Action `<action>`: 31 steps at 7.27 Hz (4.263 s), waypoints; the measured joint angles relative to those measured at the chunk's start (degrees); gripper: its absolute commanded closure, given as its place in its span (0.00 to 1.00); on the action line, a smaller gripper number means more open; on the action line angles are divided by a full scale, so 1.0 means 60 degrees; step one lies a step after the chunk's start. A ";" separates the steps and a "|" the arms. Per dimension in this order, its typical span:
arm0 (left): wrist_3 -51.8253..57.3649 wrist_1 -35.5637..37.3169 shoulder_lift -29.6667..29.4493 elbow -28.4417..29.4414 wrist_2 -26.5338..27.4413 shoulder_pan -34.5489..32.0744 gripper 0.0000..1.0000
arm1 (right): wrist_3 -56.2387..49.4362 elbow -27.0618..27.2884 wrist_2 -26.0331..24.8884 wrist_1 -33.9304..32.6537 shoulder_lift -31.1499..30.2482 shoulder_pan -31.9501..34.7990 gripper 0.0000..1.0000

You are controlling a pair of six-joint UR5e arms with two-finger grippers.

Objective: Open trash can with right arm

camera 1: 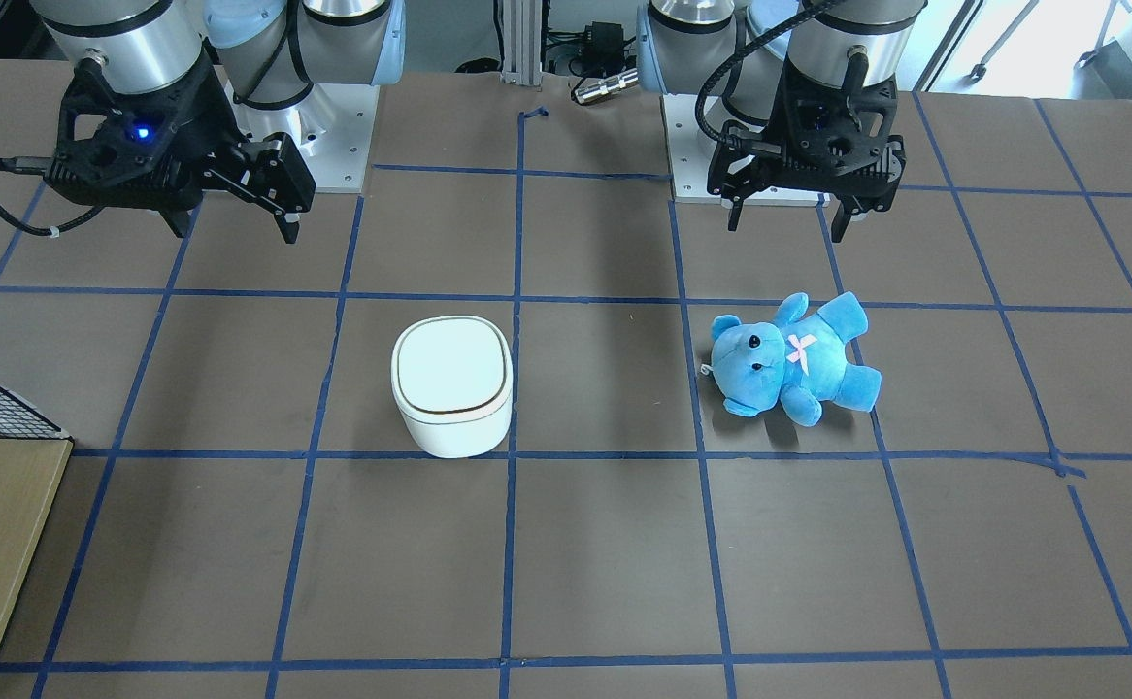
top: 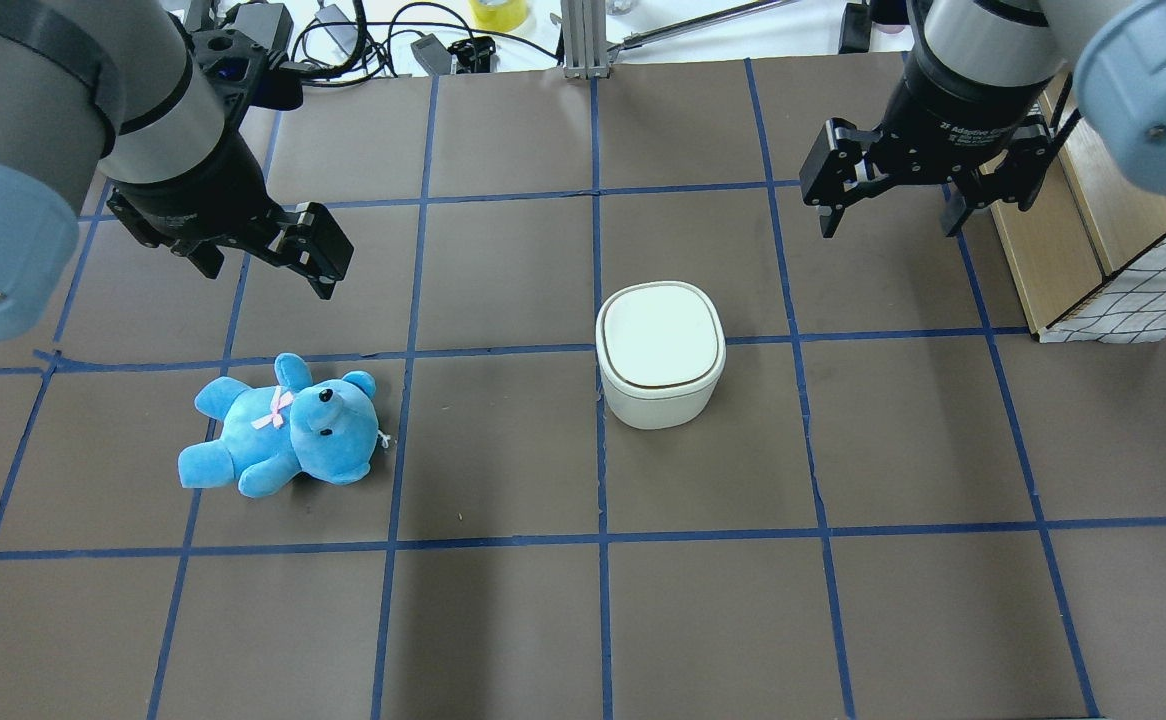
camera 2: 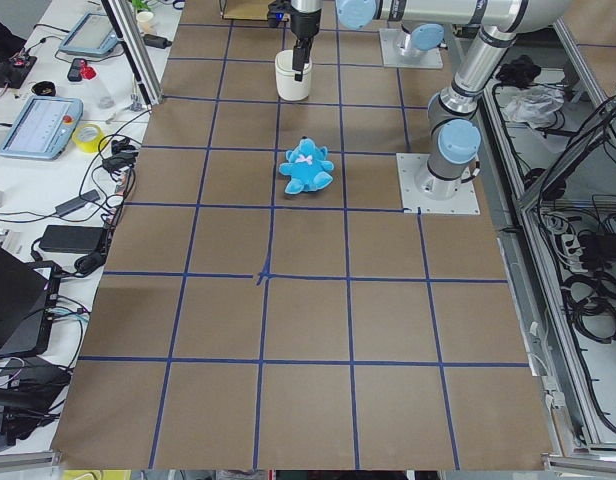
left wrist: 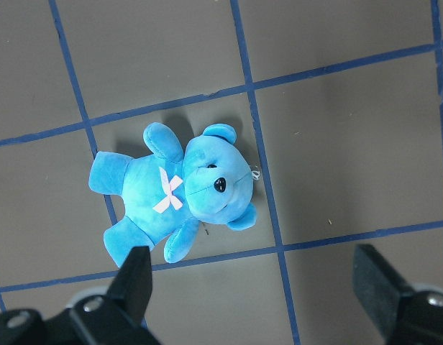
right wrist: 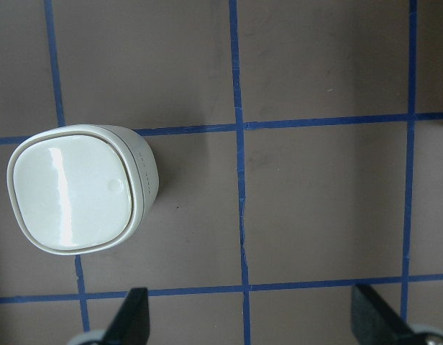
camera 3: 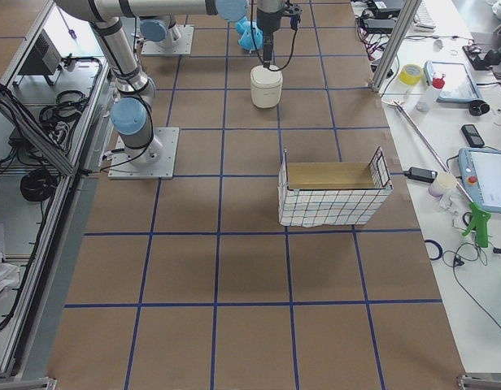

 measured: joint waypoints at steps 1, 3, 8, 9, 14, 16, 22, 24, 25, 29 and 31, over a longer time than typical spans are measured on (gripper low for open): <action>0.0000 0.0000 0.0000 0.0000 0.0000 0.0000 0.00 | 0.0000 0.0000 -0.0002 0.0002 0.0001 0.0000 0.00; 0.0000 0.0000 0.0000 0.0000 0.0000 0.0000 0.00 | 0.0000 0.0000 -0.0018 0.0009 0.0016 0.0000 0.00; 0.0000 0.0000 0.0000 0.0000 0.0000 0.0000 0.00 | 0.0009 -0.0004 -0.0017 -0.0012 0.0011 0.0000 0.00; 0.0000 0.0000 0.0000 0.0000 0.0000 0.0000 0.00 | 0.0012 -0.0009 -0.0015 -0.0007 0.0008 0.0000 0.00; 0.0000 0.0000 0.0000 0.0000 0.0000 0.0000 0.00 | 0.0025 -0.0004 0.0013 -0.0091 0.0088 0.0026 0.36; 0.0000 0.0000 0.0000 0.0000 0.0000 0.0000 0.00 | 0.0057 0.0008 0.0057 -0.0102 0.0108 0.0070 0.57; 0.0000 0.0000 0.0000 0.0000 0.0000 0.0000 0.00 | 0.0121 -0.0114 0.0007 -0.0095 0.0245 0.0023 0.00; 0.0000 0.0000 0.0000 0.0000 0.0000 0.0000 0.00 | 0.0130 -0.0177 -0.0019 -0.0080 0.0228 0.0011 0.00; 0.0000 0.0000 0.0000 0.0000 0.0000 0.0000 0.00 | 0.0131 -0.0242 -0.0014 -0.0060 0.0218 0.0011 0.00; 0.0000 0.0000 0.0000 0.0000 0.0000 0.0000 0.00 | 0.0154 -0.0307 0.0075 -0.0054 0.0253 0.0092 0.02; 0.0000 0.0000 0.0000 0.0000 0.0000 0.0000 0.00 | 0.0172 -0.0307 0.0241 -0.0084 0.0309 0.0105 0.51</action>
